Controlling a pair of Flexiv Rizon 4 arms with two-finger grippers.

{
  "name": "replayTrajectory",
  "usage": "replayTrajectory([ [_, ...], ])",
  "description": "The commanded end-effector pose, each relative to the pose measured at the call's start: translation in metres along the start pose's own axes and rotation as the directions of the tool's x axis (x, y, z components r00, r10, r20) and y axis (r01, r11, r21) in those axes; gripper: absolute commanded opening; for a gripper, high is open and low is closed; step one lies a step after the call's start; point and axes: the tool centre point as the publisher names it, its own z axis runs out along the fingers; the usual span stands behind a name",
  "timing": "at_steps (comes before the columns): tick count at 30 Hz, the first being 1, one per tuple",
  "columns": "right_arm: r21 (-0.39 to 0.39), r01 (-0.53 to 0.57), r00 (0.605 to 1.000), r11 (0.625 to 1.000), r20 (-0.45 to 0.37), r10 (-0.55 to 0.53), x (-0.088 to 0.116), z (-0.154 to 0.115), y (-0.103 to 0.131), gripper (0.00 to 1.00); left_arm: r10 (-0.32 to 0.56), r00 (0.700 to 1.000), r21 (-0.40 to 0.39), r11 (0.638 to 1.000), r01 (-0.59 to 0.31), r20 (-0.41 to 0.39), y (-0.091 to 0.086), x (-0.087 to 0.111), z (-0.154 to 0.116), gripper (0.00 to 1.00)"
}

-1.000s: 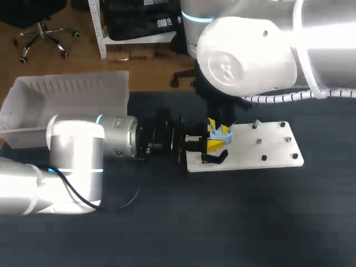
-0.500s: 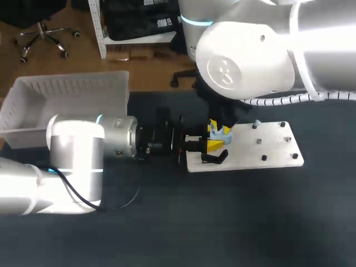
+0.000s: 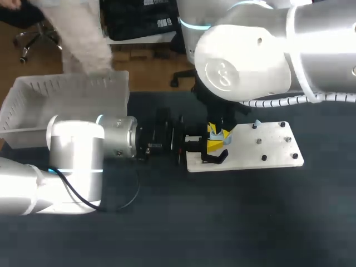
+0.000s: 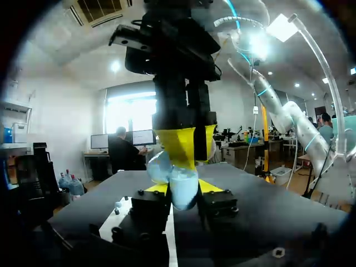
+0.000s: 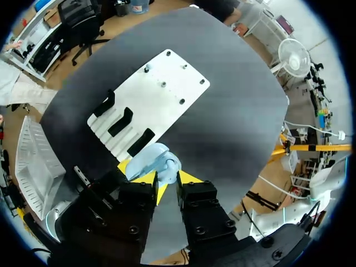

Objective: Pick up each earbud case from the left stands, insert the matching earbuds, close the lid, and place the case in the box.

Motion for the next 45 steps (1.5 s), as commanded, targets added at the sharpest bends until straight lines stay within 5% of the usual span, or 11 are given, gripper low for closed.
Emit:
replayTrajectory([
  [1, -0.004, -0.003, 1.0, 1.0, -0.012, 0.003, -0.002, -0.001, -0.001, 0.43, 0.004, 1.0, -0.005, 1.0, -0.004, 0.004, 0.0, 0.0, 0.0, 0.0],
  [9, -0.087, -0.021, 0.996, 0.996, -0.091, 0.013, -0.002, -0.021, -0.019, 0.42, 0.004, 1.0, -0.005, 1.0, -0.004, 0.004, 0.0, 0.0, 0.0, 0.0],
  [16, -0.257, 0.013, 0.995, 0.966, -0.096, -0.039, -0.025, -0.048, -0.044, 0.43, 0.004, 1.0, -0.005, 1.0, -0.004, 0.004, 0.0, 0.0, 0.0, 0.0],
  [20, -0.395, 0.068, 0.992, 0.916, -0.068, -0.103, -0.054, -0.062, -0.051, 0.45, 0.004, 1.0, -0.005, 1.0, -0.004, 0.004, 0.0, 0.0, 0.0, 0.0],
  [25, -0.504, 0.229, 0.972, 0.833, 0.072, -0.224, -0.086, -0.066, -0.054, 0.39, 0.004, 1.0, -0.005, 1.0, -0.004, 0.004, 0.0, 0.0, 0.0, 0.0],
  [36, -0.359, 0.489, 0.872, 0.795, 0.176, -0.457, -0.134, -0.022, -0.03, 0.58, 0.004, 1.0, -0.005, 1.0, -0.004, 0.004, 0.0, 0.0, 0.0, 0.0],
  [39, -0.316, 0.548, 0.836, 0.774, 0.202, -0.51, -0.142, -0.005, -0.021, 0.82, 0.004, 1.0, -0.005, 1.0, -0.004, 0.004, 0.0, 0.0, 0.0, 0.0],
  [44, -0.275, 0.642, 0.766, 0.715, 0.227, -0.601, -0.153, 0.024, -0.006, 0.84, 0.004, 1.0, -0.005, 1.0, -0.004, 0.004, 0.0, 0.0, 0.0, 0.0],
  [45, -0.267, 0.653, 0.757, 0.709, 0.23, -0.611, -0.155, 0.029, -0.005, 0.93, 0.004, 1.0, -0.005, 1.0, -0.004, 0.004, 0.0, 0.0, 0.0, 0.0],
])
